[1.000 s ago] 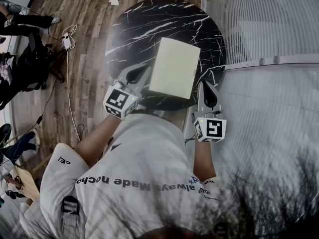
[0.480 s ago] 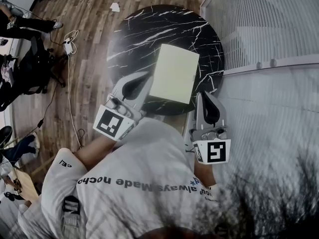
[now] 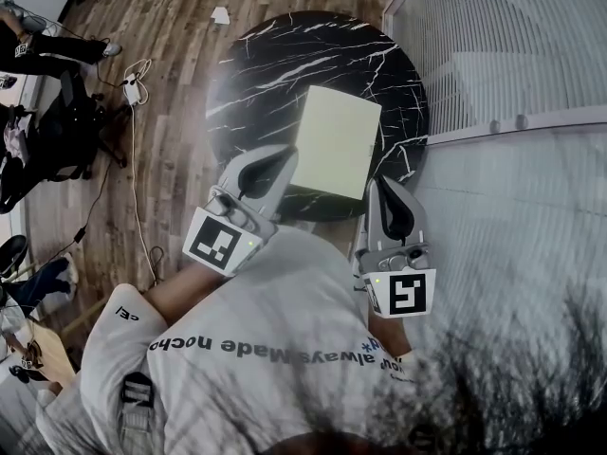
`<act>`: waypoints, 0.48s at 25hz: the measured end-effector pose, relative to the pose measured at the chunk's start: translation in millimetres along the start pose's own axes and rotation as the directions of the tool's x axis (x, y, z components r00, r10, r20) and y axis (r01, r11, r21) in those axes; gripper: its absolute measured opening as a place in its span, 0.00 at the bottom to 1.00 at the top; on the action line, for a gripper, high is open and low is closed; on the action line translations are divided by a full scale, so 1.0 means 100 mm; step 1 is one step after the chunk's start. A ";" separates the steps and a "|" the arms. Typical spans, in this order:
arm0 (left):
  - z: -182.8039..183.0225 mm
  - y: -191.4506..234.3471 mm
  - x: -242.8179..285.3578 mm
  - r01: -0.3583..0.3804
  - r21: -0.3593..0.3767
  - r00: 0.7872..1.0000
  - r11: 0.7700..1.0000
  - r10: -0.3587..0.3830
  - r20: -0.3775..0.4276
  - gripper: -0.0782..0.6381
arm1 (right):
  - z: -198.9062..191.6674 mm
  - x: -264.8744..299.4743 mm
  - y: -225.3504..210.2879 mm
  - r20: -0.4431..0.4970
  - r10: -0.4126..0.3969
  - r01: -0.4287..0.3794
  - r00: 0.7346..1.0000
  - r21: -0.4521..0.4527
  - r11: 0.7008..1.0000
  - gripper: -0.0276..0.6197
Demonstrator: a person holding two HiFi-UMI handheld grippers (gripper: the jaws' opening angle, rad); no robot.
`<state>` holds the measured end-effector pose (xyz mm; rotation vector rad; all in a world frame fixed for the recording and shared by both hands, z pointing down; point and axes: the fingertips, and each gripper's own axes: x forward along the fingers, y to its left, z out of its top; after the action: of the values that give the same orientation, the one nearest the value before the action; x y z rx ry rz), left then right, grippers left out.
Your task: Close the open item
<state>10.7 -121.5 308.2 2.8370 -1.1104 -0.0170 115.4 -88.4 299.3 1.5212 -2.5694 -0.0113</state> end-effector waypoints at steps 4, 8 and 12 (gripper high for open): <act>-0.06 0.02 -0.01 -0.001 0.000 1.000 1.000 0.001 -0.012 0.11 | -0.03 0.02 0.00 -0.003 0.000 0.000 1.000 0.003 1.000 0.05; -0.07 0.05 -0.03 -0.003 -0.002 1.000 1.000 0.003 -0.008 0.11 | -0.04 0.03 0.02 -0.008 -0.001 0.001 1.000 0.004 1.000 0.05; -0.09 0.06 -0.05 0.007 -0.004 1.000 1.000 -0.007 -0.022 0.11 | -0.04 0.06 0.04 -0.012 0.000 0.000 1.000 0.001 1.000 0.05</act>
<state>3.1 -122.0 317.5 2.8303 -1.0943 0.0118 109.3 -91.1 304.0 1.5177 -2.5604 -0.0014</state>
